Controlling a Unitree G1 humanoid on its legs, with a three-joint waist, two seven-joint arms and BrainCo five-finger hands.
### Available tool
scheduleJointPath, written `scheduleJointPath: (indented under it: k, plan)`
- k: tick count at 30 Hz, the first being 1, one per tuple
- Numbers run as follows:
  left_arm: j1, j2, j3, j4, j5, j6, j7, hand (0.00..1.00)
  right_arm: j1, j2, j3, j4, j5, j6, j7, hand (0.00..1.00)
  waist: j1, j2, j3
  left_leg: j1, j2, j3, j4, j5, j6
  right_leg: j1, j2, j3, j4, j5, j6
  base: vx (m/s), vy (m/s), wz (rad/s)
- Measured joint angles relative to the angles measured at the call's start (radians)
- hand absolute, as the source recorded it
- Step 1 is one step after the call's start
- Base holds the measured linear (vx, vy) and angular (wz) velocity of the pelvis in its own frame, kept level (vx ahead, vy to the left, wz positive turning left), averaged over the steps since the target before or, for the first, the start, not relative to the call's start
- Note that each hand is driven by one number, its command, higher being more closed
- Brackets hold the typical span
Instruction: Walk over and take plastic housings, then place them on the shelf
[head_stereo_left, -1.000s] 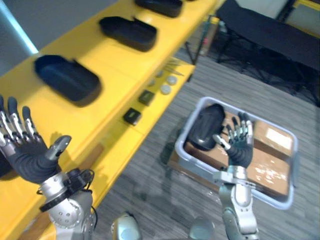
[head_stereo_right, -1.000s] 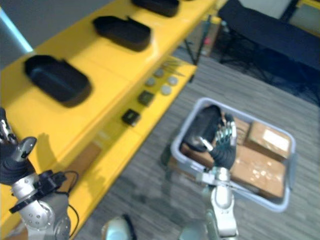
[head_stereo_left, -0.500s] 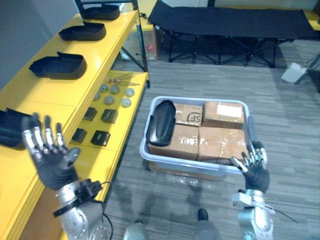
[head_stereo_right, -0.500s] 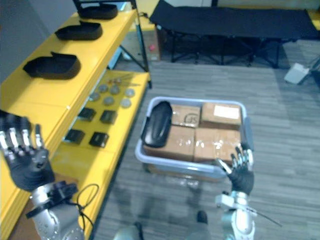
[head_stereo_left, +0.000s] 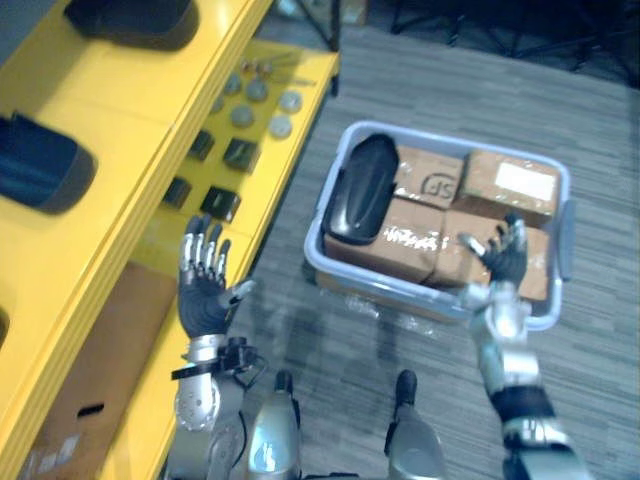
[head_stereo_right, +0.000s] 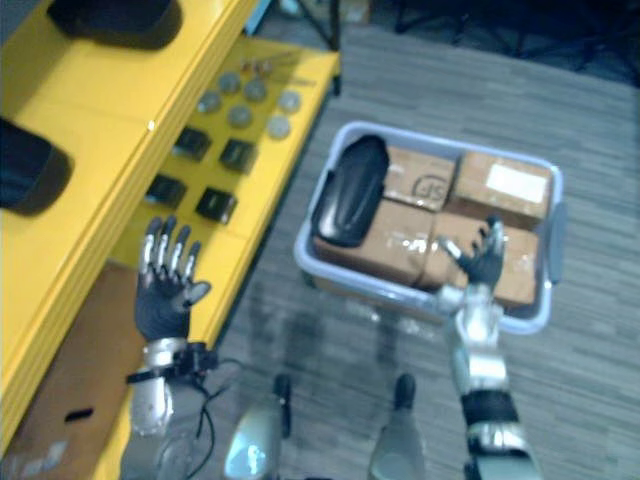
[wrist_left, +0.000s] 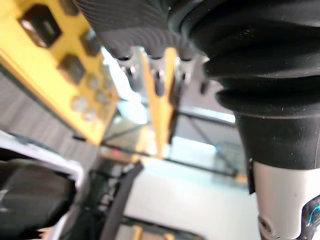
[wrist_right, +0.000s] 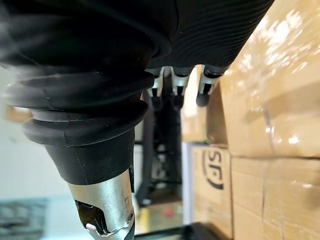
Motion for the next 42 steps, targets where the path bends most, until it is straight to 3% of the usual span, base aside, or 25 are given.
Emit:
scheduleJointPath:
  k: [3,16,22,26,33,37,42]
  plan:
    - [-0.045,0.002,-0.031,0.051,0.005,-0.010,-0.022,0.00,-0.137,-0.047,0.027,0.154,0.032,0.031,0.003,0.00,0.036,0.006,0.001,-0.035,-0.007,-0.020,0.006,0.007,0.001,-0.017,-0.004,-0.023,0.001,0.004,0.001,-0.01,0.014,0.22]
    - [-0.171,0.003,-0.163,0.231,-0.007,-0.010,-0.029,0.00,-0.431,-0.201,0.110,0.404,0.056,0.174,0.001,0.00,0.108,0.072,0.046,-0.122,-0.035,-0.062,0.062,0.013,0.010,-0.086,-0.032,-0.106,0.083,0.003,-0.001,-0.03,0.038,0.09]
    - [-0.195,-0.018,-0.199,0.284,-0.015,-0.013,-0.016,0.00,-0.483,-0.232,0.109,0.480,0.019,0.256,-0.004,0.00,0.112,0.085,0.058,-0.166,-0.035,-0.064,0.092,0.015,0.013,-0.134,-0.038,-0.124,0.122,-0.007,-0.015,-0.07,0.016,-0.02]
    - [-0.210,-0.036,-0.232,0.315,-0.017,-0.013,-0.005,0.00,-0.517,-0.264,0.112,0.503,-0.046,0.302,-0.021,0.00,0.115,0.113,0.069,-0.185,-0.037,-0.062,0.100,0.019,0.015,-0.159,-0.045,-0.126,0.142,-0.009,-0.017,-0.04,0.021,-0.02]
    - [-0.242,-0.076,-0.269,0.404,-0.026,-0.018,0.035,0.00,-0.548,-0.340,0.179,0.531,-0.126,0.303,-0.022,0.00,0.143,0.131,0.076,-0.239,-0.037,-0.066,0.120,0.024,0.015,-0.219,-0.050,-0.128,0.176,-0.011,-0.020,-0.03,0.011,-0.01]
    - [-0.251,-0.077,-0.290,0.446,-0.026,-0.023,0.058,0.00,-0.553,-0.371,0.217,0.536,-0.129,0.301,-0.070,0.00,0.166,0.132,0.075,-0.274,-0.038,-0.074,0.137,0.024,0.015,-0.249,-0.052,-0.135,0.196,-0.018,-0.029,-0.01,0.006,0.03]
    - [-0.251,-0.077,-0.290,0.446,-0.025,-0.044,0.067,0.00,-0.564,-0.372,0.219,0.536,-0.128,0.301,-0.125,0.00,0.173,0.133,0.074,-0.296,-0.040,-0.093,0.162,0.022,0.015,-0.258,-0.052,-0.158,0.214,-0.023,-0.036,-0.01,0.010,0.08]
